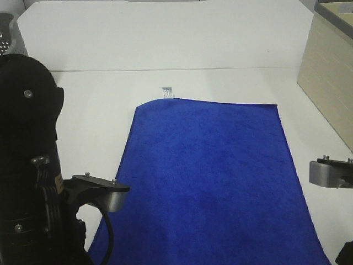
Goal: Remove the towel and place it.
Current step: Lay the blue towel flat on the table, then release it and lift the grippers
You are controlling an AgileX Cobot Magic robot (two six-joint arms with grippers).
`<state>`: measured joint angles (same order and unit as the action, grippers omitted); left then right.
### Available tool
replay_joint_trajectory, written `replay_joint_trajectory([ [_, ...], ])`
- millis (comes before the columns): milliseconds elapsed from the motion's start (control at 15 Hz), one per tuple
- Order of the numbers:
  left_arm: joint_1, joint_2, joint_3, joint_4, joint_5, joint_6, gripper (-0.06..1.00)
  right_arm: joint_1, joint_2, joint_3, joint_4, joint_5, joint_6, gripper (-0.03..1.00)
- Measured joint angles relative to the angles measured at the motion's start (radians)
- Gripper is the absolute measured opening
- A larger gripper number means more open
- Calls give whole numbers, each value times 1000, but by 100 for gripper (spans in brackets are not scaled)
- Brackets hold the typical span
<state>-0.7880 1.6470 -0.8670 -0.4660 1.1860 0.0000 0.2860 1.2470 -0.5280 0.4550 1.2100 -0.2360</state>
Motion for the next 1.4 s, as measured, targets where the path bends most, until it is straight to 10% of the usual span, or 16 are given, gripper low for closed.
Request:
replay_joint_trajectory([
  [1000,0,338,-222,13,20,95,0,0,224,6,-13,-105,-23,32],
  [1400,0,339,-250,1,23,73,57,0,224,6,-13,-107,-24,49],
])
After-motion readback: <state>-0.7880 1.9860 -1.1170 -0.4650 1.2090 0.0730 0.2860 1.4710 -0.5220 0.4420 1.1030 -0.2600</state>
